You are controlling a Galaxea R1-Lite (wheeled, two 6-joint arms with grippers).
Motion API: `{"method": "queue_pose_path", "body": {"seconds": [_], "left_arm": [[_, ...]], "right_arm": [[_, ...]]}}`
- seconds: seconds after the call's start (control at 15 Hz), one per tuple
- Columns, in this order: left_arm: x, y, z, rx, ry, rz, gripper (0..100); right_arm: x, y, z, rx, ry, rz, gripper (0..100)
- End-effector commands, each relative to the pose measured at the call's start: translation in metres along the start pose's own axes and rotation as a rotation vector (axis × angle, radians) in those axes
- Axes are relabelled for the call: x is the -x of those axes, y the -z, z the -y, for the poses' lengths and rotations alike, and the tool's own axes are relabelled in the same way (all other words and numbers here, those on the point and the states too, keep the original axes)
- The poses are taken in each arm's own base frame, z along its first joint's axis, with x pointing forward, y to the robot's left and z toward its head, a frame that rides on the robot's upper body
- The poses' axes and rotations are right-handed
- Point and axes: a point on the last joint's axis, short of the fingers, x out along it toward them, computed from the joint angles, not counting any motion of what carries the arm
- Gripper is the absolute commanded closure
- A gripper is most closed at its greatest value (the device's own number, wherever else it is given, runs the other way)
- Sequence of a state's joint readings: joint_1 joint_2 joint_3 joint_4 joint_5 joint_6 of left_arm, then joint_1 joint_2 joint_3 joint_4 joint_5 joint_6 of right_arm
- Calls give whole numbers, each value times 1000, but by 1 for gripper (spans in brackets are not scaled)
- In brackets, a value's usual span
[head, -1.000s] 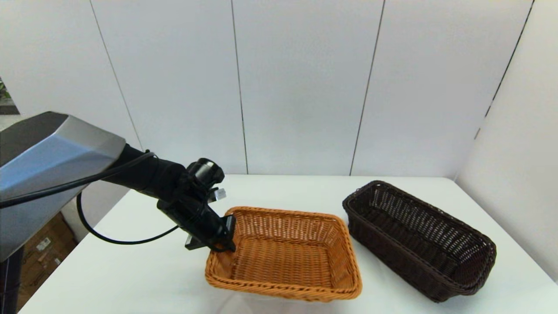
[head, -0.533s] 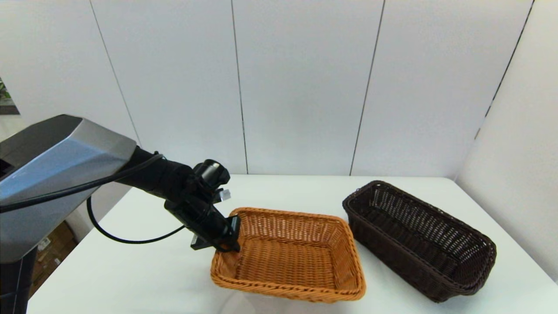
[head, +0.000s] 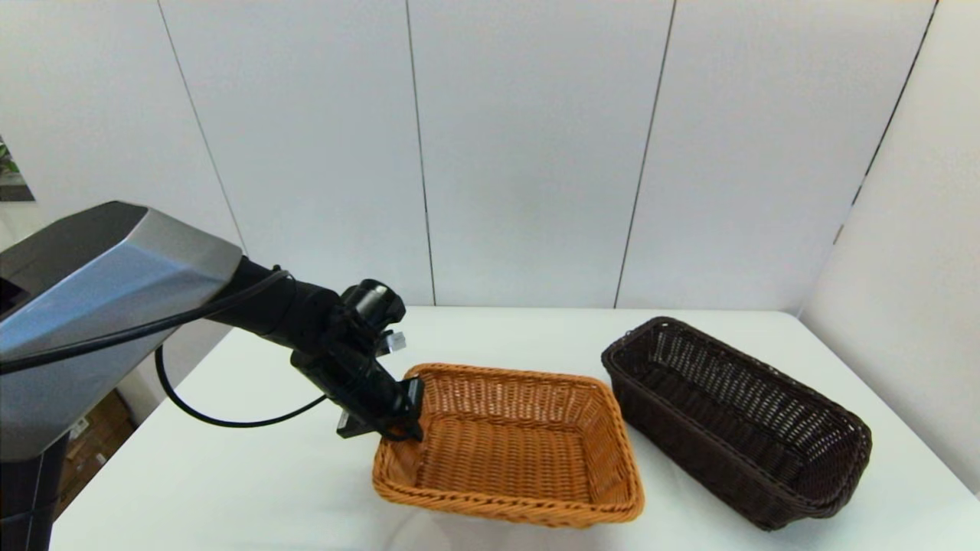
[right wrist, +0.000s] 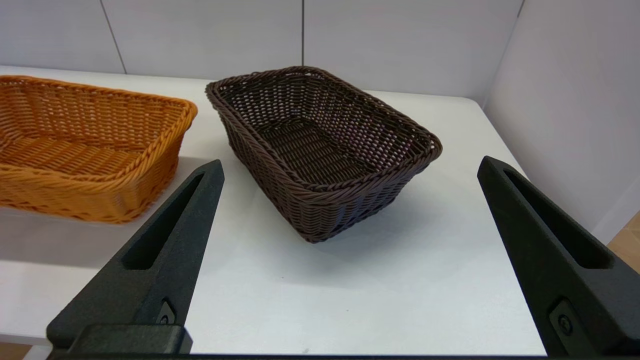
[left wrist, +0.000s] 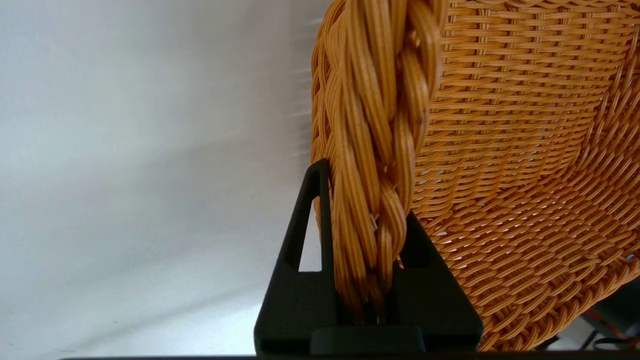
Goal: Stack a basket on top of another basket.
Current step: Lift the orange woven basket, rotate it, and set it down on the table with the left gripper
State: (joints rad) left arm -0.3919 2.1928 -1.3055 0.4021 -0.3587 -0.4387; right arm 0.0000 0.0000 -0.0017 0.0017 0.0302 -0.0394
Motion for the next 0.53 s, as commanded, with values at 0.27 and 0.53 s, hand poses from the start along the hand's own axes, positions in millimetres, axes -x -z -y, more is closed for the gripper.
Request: {"method": "queue_pose_path", "body": {"seconds": [0.27,0.53], "left_arm": [[0,0,-1,68,-4,-1,100],[1,0,-1,95,-5,2,100]], "right_arm": [[0,0,0,1,0,0,0],[0,0,0,1,0,0,0]]}}
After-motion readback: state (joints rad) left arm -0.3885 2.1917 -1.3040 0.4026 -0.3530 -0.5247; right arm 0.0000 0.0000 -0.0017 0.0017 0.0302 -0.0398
